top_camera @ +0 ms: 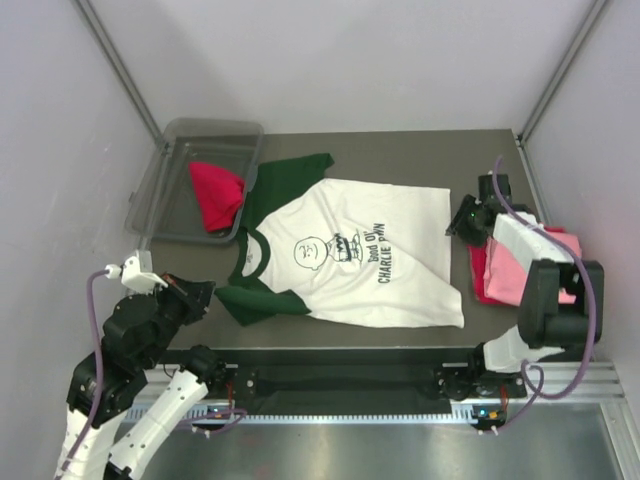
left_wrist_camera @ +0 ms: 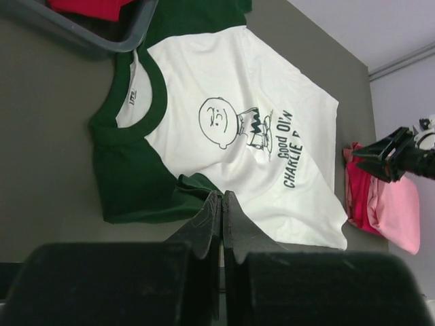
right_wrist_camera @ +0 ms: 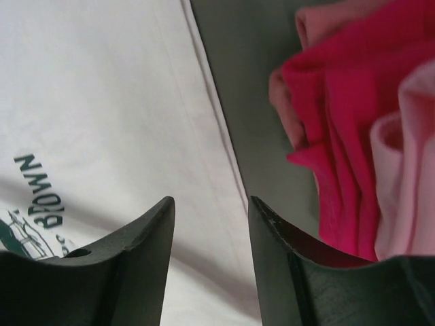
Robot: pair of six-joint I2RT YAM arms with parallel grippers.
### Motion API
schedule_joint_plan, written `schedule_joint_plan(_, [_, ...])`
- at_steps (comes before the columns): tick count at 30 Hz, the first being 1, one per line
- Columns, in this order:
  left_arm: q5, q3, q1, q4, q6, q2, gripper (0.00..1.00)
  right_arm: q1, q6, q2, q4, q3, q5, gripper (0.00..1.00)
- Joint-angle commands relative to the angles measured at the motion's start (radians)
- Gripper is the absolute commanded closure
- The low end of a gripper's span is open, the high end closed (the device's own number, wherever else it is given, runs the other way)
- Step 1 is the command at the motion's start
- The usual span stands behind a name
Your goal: Fold and stack the t-shirts
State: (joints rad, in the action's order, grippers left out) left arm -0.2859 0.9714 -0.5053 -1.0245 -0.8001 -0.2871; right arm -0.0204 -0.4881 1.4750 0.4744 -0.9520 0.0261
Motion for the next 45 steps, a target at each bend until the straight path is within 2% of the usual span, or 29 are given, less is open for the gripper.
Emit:
schedule_joint_plan(1, [0.004,-0.057,-0.002,0.093,-0.019,0.032,1.0,0.013,0.029,0.134,-0.054,-0.132,-0.02,0.53])
schedule_joint_plan(10, [-0.078,-0.033,-0.004,0.104,0.024,0.017,1.0,0.013,0.049,0.396,-0.049,-0.361,-0.043,0.53])
schedule_joint_plan(16, [-0.061,-0.04,-0.004,0.135,0.035,-0.011,1.0,0.048,0.042,0.53,-0.013,-0.502,-0.046,0.55])
schedule_joint_plan(21, [-0.024,-0.068,-0.004,0.168,0.033,-0.023,1.0,0.069,0.039,0.614,0.029,-0.615,-0.106,0.55])
schedule_joint_plan(27, [-0.027,-0.092,-0.002,0.187,0.047,-0.03,1.0,0.071,0.017,0.726,0.101,-0.749,-0.206,0.61])
schedule_joint_plan(28, [-0.027,-0.097,-0.004,0.193,0.048,-0.032,1.0,0.071,0.016,0.754,0.11,-0.766,-0.212,0.65])
schedule_joint_plan(29, [-0.025,-0.102,-0.002,0.198,0.05,-0.035,1.0,0.071,0.017,0.768,0.121,-0.781,-0.218,0.74])
schedule_joint_plan(30, [-0.021,-0.115,-0.002,0.208,0.052,-0.037,1.0,0.068,0.02,0.794,0.136,-0.813,-0.222,0.87])
schedule_joint_plan(31, [-0.018,-0.123,-0.002,0.217,0.053,-0.037,1.0,0.068,0.02,0.809,0.144,-0.833,-0.222,0.94])
schedule_joint_plan(33, [-0.015,-0.155,-0.004,0.231,0.055,-0.041,1.0,0.056,0.022,0.834,0.159,-0.891,-0.226,1.0])
schedule_joint_plan(45, [0.019,-0.261,-0.002,0.372,0.055,-0.126,1.0,-0.041,-0.01,1.05,0.25,-1.243,-0.149,1.0])
